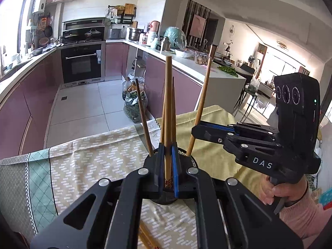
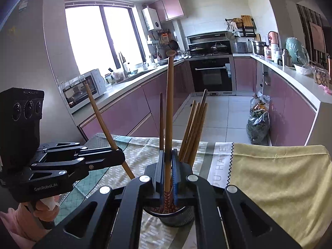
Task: Organize utensils
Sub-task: 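Carry the left gripper's chopstick into the mesh cup while the right gripper inserts its own, then open both grippers to drop the chopsticks into the mesh cup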
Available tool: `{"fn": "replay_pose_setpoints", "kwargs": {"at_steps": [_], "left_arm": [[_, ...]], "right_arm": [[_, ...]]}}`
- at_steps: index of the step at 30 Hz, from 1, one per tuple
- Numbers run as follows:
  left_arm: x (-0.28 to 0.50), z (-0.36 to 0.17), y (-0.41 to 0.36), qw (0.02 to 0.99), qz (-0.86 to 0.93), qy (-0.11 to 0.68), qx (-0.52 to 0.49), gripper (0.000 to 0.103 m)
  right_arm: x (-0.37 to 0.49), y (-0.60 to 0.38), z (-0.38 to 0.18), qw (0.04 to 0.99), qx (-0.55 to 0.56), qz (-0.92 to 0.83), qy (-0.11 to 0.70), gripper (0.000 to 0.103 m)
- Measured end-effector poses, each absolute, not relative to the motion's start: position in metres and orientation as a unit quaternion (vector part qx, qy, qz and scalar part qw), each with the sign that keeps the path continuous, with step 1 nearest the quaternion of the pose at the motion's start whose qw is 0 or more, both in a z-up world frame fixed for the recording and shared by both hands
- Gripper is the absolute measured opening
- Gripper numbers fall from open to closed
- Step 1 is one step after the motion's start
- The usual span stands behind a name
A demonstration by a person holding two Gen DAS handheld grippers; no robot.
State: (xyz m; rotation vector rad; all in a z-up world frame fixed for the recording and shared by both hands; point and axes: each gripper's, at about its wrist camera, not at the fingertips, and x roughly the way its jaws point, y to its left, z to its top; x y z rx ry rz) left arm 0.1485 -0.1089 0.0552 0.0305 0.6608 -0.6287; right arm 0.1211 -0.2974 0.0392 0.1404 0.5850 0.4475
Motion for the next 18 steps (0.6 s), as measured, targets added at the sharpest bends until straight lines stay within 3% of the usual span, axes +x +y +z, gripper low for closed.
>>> {"fn": "replay_pose_setpoints", "kwargs": {"at_steps": [18], "left_arm": [[0.179, 0.033, -0.126, 0.886, -0.299, 0.354, 0.026, 0.008]], "right_arm": [[0.142, -0.302, 0.011, 0.919, 0.091, 0.201, 0.327, 0.010]]}}
